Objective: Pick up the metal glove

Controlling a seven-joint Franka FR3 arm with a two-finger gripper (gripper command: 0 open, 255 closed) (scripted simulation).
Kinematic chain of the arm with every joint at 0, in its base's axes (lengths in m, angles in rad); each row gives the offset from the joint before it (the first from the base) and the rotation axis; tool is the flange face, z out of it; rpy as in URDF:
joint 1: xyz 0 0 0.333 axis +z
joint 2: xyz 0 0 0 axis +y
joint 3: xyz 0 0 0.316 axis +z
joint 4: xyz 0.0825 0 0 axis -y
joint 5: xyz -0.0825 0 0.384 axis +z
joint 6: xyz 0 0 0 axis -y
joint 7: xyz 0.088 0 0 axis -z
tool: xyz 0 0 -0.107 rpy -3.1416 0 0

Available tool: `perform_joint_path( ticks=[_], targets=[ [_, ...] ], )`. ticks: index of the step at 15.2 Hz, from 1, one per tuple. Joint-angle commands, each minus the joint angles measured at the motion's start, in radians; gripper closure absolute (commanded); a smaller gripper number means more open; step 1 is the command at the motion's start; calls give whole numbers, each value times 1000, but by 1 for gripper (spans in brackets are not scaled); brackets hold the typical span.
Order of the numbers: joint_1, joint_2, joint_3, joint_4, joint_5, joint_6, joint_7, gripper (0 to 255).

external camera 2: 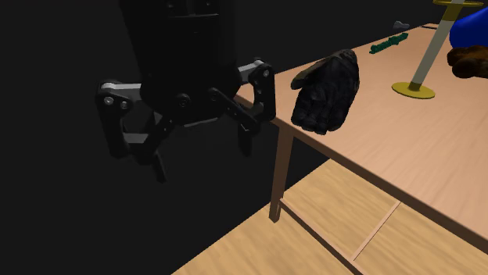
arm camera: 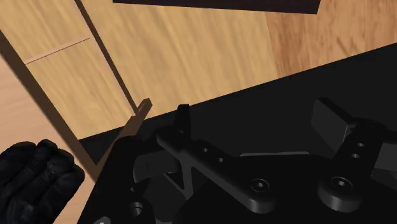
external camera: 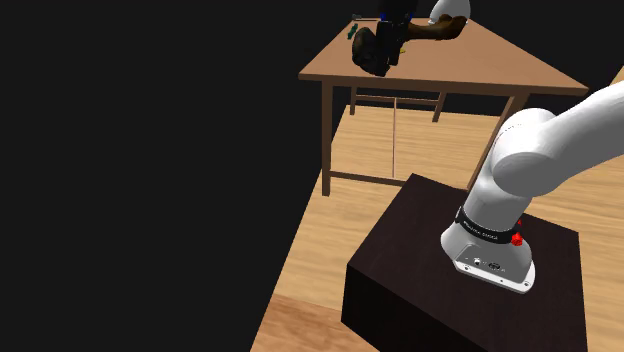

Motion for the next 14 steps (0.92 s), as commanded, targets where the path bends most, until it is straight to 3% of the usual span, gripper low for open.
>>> perform_joint_path(
  ticks=[1, 14],
  targets=[
    [0, 0, 0, 0, 0, 0, 0, 0],
    [-190, 442, -21, 355, -68, 73, 333, 0]
  ],
)
